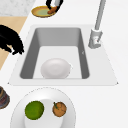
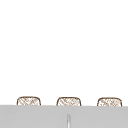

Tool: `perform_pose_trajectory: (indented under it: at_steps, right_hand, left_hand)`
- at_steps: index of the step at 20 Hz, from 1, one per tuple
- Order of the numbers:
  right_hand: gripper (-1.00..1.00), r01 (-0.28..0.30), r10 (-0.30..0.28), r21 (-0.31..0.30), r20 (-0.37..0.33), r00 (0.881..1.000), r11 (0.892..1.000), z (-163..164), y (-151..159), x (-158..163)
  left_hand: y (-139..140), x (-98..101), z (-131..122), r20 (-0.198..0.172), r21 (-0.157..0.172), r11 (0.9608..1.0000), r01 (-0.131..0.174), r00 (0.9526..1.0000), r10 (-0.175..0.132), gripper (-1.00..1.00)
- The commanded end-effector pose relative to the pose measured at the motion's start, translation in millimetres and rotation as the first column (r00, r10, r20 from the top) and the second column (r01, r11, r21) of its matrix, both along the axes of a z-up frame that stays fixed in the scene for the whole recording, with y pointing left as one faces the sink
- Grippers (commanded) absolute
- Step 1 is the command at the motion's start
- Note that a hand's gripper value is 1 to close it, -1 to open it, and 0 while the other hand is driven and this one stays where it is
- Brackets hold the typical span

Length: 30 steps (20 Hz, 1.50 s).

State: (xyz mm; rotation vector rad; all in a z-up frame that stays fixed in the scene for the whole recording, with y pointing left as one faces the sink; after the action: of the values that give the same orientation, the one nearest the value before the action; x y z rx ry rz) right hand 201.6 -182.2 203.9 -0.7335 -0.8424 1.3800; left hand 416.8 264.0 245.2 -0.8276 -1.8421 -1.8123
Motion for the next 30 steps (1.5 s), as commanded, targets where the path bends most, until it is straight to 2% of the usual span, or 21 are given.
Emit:
perform_pose_trajectory:
  at_steps: [1, 12, 18, 26, 30]
  right_hand:
    - [0.00, 0.000, 0.000, 0.000, 0.000, 1.000, 1.000, 0.0, 0.0, 0.0]
    - [0.00, 0.000, 0.000, 0.000, 0.000, 1.000, 1.000, 0.0, 0.0, 0.0]
    - [0.00, 0.000, 0.000, 0.000, 0.000, 1.000, 1.000, 0.0, 0.0, 0.0]
    - [0.00, 0.000, 0.000, 0.000, 0.000, 1.000, 1.000, 0.0, 0.0, 0.0]
    - [0.00, 0.000, 0.000, 0.000, 0.000, 1.000, 1.000, 0.0, 0.0, 0.0]
  left_hand:
    - [25.5, -13.5, -4.5, 0.000, 0.000, 0.9996, -0.030, 0.9996, 0.030, 1.00]
    - [98.5, -46.2, -7.1, -0.030, 0.000, 0.9994, -0.034, 0.9990, 0.034, 1.00]
    - [136.3, -61.6, -8.5, -0.021, -0.001, 0.9992, -0.040, 0.9990, 0.040, 1.00]
    - [188.0, -87.7, -10.2, -0.018, -0.001, 0.9995, -0.033, 0.9993, 0.032, 1.00]
    - [208.4, -113.4, -19.4, -0.004, 0.012, 0.9996, -0.024, 0.9997, 0.024, 1.00]
